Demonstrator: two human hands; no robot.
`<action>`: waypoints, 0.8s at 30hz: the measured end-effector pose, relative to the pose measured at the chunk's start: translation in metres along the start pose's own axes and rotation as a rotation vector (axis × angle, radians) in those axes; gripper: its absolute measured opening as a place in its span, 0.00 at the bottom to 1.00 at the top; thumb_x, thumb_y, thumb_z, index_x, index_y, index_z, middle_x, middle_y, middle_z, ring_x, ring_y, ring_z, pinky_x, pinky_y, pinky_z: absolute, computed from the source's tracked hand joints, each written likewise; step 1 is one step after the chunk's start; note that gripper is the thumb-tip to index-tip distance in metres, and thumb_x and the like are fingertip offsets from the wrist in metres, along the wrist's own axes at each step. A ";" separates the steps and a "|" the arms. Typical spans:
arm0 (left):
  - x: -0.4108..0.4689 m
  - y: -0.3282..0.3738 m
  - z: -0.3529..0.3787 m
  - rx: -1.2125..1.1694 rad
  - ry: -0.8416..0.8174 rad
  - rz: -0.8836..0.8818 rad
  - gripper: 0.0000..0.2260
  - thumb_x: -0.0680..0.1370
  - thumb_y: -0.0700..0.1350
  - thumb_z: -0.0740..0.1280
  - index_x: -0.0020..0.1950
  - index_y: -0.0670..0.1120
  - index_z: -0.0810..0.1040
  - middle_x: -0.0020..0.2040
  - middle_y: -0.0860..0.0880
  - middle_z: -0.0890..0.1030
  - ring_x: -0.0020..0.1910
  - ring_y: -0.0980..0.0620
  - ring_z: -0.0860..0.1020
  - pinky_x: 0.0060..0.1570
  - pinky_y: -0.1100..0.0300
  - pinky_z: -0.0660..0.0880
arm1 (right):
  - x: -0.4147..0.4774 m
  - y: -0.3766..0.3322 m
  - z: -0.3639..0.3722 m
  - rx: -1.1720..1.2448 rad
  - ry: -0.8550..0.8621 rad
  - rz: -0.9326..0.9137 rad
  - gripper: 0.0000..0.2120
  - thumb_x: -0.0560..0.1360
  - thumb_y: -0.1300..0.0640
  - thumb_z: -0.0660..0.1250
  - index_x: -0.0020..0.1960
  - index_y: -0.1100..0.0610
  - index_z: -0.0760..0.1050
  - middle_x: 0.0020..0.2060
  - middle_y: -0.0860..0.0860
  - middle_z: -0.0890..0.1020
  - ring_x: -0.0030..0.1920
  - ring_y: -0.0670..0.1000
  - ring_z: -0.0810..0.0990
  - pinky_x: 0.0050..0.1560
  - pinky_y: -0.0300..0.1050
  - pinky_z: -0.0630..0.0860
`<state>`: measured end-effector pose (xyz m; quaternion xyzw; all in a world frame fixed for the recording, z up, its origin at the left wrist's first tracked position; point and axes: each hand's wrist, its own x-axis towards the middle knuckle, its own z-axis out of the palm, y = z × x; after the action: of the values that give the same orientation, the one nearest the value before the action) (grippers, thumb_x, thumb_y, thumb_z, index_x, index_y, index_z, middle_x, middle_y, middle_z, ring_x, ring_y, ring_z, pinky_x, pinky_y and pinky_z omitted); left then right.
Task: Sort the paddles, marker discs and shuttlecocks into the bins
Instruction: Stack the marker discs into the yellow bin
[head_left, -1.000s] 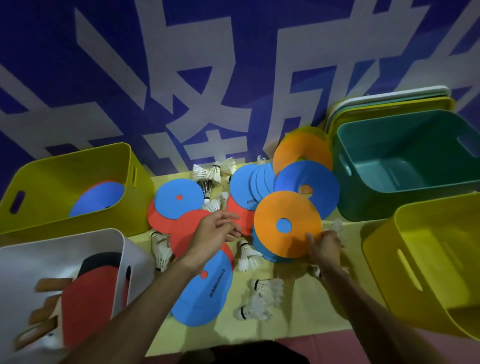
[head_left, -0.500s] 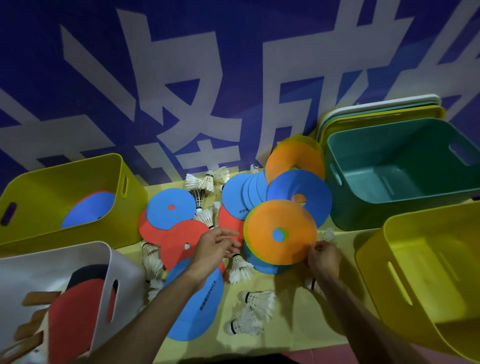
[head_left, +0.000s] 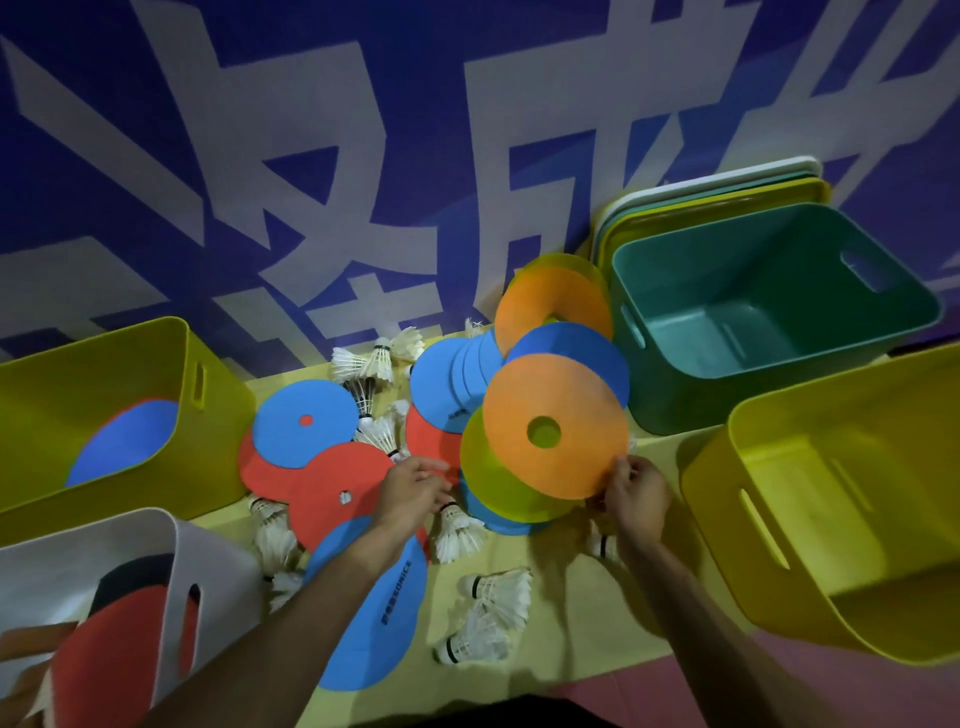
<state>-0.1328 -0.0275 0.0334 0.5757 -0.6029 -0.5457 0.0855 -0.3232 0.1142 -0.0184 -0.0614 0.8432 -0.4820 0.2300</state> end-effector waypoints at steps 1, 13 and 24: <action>0.005 0.000 0.003 0.003 0.008 -0.006 0.08 0.78 0.35 0.61 0.55 0.42 0.76 0.46 0.43 0.81 0.39 0.51 0.79 0.35 0.63 0.74 | 0.000 -0.002 0.000 0.051 -0.012 0.050 0.19 0.77 0.45 0.57 0.50 0.60 0.77 0.41 0.59 0.82 0.41 0.61 0.82 0.43 0.61 0.81; 0.052 -0.002 0.050 0.095 0.173 -0.113 0.13 0.70 0.44 0.76 0.48 0.45 0.76 0.43 0.49 0.79 0.44 0.48 0.76 0.45 0.57 0.73 | -0.009 -0.038 -0.009 0.490 -0.153 0.295 0.10 0.81 0.57 0.59 0.44 0.61 0.72 0.36 0.60 0.76 0.31 0.56 0.76 0.23 0.39 0.74; 0.056 0.005 0.037 -0.007 0.137 -0.109 0.07 0.68 0.39 0.77 0.37 0.46 0.80 0.40 0.44 0.84 0.38 0.43 0.83 0.44 0.47 0.81 | -0.017 -0.044 -0.008 0.596 -0.163 0.437 0.10 0.82 0.58 0.57 0.47 0.62 0.72 0.32 0.59 0.75 0.29 0.53 0.75 0.26 0.39 0.74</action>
<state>-0.1807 -0.0521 -0.0067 0.6434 -0.5614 -0.5110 0.0984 -0.3172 0.1025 0.0275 0.1516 0.6382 -0.6391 0.4015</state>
